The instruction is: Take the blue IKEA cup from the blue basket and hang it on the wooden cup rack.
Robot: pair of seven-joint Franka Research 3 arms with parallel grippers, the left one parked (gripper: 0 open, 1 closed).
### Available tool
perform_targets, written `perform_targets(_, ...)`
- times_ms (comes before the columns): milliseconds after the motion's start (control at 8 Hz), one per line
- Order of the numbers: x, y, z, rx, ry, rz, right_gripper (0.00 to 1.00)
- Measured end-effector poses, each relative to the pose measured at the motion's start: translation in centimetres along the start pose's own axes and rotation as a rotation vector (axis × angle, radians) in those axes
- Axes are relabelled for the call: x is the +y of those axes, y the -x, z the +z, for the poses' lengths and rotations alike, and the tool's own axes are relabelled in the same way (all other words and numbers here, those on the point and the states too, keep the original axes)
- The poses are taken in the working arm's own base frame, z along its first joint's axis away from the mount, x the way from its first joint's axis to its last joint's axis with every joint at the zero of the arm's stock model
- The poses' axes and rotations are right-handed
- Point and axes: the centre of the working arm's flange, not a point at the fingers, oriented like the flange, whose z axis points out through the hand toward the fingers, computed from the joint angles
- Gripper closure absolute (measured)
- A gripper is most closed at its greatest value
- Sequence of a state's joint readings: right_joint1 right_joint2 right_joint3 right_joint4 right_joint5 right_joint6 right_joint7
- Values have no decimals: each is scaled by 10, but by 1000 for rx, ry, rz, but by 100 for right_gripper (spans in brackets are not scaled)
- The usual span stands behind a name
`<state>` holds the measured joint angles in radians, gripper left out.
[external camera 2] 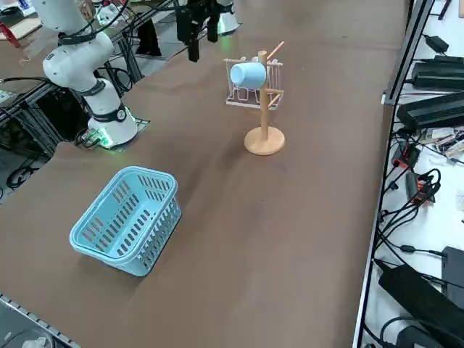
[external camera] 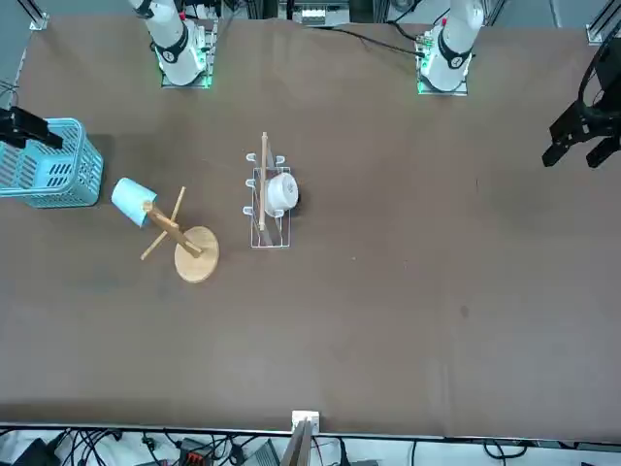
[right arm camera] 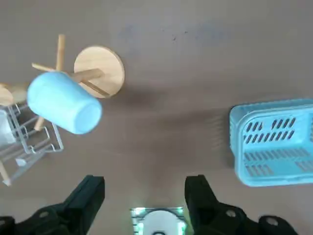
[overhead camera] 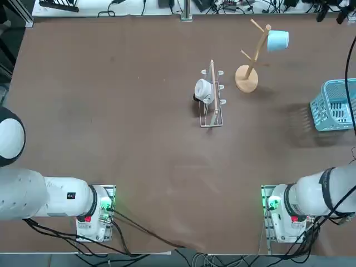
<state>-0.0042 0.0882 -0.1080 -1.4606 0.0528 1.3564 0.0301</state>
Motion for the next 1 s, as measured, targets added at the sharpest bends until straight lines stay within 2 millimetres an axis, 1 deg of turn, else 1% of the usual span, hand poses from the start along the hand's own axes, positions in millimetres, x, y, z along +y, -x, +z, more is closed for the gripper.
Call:
perform_targets(125,-15,2,-2,4,3,46,0)
perform_targets(250,-23,4,-4,9,5,58,0)
perform_targets(375,-27,4,-4,10,8,59,0)
perform_targets(625,-26,4,-4,9,8,61,0)
perform_targets(1000,-20,4,-4,9,6,72,0)
